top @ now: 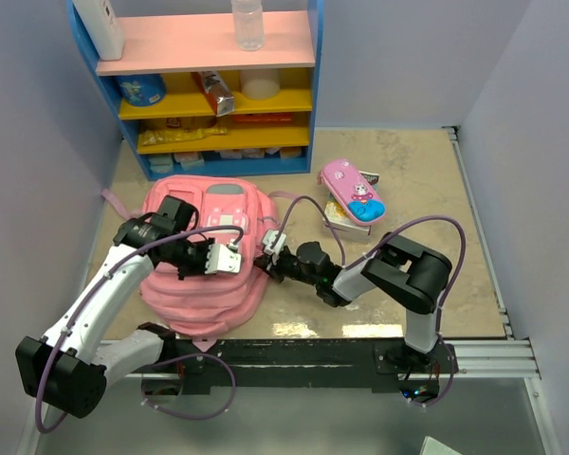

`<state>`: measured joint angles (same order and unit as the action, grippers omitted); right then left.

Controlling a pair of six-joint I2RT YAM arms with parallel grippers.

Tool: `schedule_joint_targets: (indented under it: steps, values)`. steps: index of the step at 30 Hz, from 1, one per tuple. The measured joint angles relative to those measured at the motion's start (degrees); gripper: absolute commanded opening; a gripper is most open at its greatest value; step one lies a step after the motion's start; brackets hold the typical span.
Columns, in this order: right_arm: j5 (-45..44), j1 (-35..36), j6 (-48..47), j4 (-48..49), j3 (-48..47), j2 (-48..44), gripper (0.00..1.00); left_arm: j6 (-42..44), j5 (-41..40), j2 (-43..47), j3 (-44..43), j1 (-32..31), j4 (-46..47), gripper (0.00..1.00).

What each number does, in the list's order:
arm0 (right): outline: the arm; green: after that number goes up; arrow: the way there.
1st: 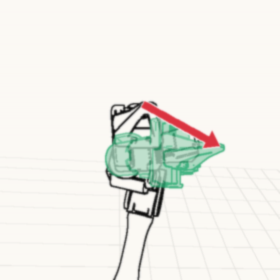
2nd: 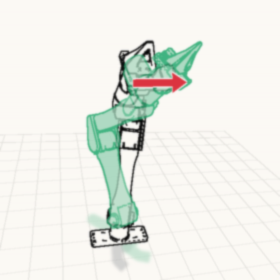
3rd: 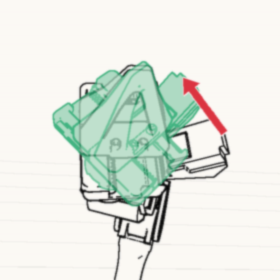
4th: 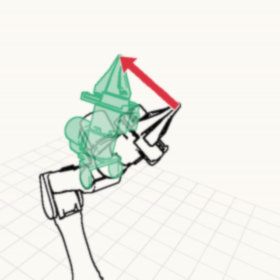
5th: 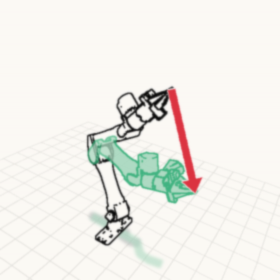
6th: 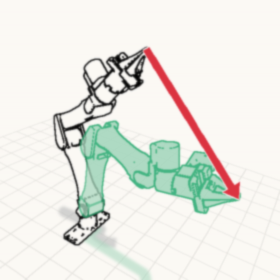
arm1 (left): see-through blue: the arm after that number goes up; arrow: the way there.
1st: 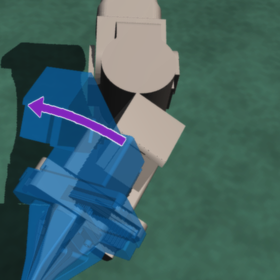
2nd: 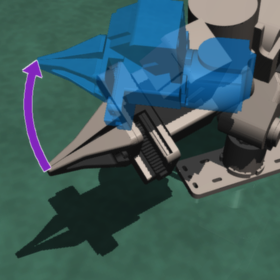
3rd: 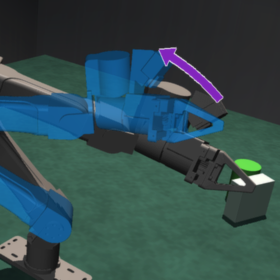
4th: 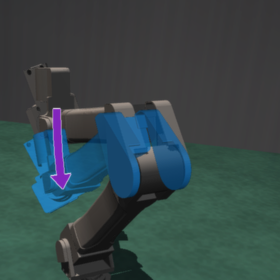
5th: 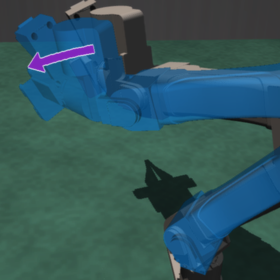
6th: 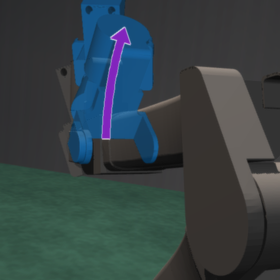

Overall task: Pack the student bag
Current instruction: Unzip the student bag at the center of the board.

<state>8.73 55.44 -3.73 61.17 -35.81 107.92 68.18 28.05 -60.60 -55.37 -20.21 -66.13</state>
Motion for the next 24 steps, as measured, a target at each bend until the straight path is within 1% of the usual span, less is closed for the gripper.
schedule_joint_targets:
  steps: [6,9,13,19,24]
  values:
    - [-0.39,-0.26,0.83,-0.57,-0.02,-0.72,0.00,-0.07,0.02,-0.02,-0.24,0.04,0.02,0.00]
    - [-0.61,-0.28,1.01,-4.61,-0.02,-3.85,0.00,-0.63,0.04,0.00,-0.24,0.04,0.35,0.00]
    - [-0.66,-0.44,1.68,-11.85,-0.35,-8.61,0.00,-3.63,0.07,0.35,0.52,0.04,2.84,0.00]
    - [-0.90,0.04,5.60,-22.05,-0.72,-12.68,0.00,-13.35,-0.44,0.07,4.00,-0.22,11.19,0.00]
    - [-3.74,2.75,6.84,-28.17,-0.72,-16.31,0.00,-21.05,-1.95,-3.74,4.20,-0.48,17.40,0.00]
